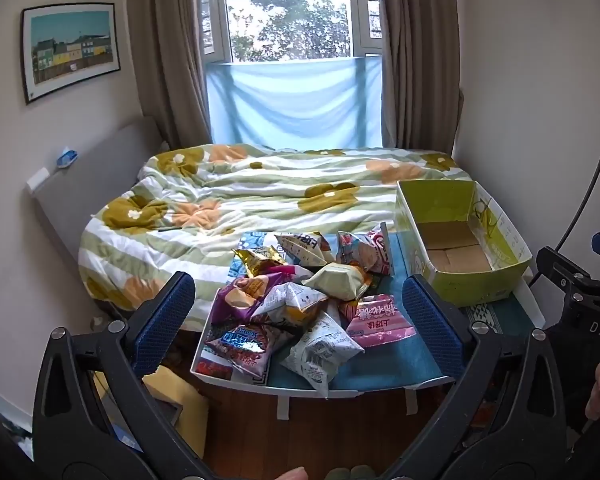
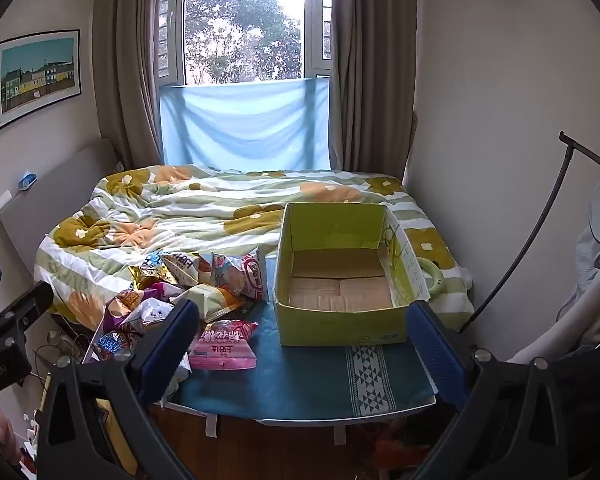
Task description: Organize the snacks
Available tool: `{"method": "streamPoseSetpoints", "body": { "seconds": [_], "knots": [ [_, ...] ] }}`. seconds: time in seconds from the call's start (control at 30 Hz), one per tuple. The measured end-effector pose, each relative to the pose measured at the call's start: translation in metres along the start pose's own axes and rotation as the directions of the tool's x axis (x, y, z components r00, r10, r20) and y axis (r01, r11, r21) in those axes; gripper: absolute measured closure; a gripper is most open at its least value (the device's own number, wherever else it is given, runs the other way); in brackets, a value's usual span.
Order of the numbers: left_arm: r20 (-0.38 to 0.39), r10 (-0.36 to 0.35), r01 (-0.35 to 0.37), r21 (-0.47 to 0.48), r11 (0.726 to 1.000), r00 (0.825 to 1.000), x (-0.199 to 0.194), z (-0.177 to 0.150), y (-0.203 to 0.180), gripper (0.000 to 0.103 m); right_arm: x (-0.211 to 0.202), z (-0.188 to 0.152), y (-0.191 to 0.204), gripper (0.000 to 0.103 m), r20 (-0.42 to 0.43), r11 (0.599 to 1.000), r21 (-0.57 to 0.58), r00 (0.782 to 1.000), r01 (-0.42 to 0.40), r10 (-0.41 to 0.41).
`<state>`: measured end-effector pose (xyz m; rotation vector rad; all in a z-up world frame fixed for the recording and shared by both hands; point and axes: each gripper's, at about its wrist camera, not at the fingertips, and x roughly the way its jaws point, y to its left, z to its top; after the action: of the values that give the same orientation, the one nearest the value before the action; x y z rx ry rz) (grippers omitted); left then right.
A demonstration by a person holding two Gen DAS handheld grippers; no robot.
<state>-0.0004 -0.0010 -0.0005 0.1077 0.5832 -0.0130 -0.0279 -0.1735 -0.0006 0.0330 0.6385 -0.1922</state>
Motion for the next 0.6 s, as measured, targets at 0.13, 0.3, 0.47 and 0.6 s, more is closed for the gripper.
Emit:
{"method": "streamPoseSetpoints", "body": {
  "seconds": [0.13,0.3,0.47,0.6],
  "knots": [
    [-0.004,0.02,-0.02,0.014,1.0,1.0,-0.001,-0.001,-0.006,0.001,0.0,0.0,0.001,0.0,0.004,1.0,0.005,1.0,-0.004,0.004],
    [-0.005,0.002,-0.002,-0.01,1.0,1.0,0.001,-0.001,0.006,0.001,0.0,0.0,0.002,0.0,0.001,1.0,0.004,1.0,-0.006,0.006],
    [-0.01,0.003,-0.004,-0.027,1.0,1.0,0.005,-0.003,0.006,0.001,-0.001,-0.001,0.009,0.0,0.001,1.0,-0.004,1.0,-0.003,0.003],
    [-0.009,0.01,-0.01,-0.024,1.0,1.0,0.006,-0.002,0.006,0.001,0.0,-0.001,0.006,0.0,0.0,1.0,-0.002,1.0,-0.006,0.006]
  ]
}}
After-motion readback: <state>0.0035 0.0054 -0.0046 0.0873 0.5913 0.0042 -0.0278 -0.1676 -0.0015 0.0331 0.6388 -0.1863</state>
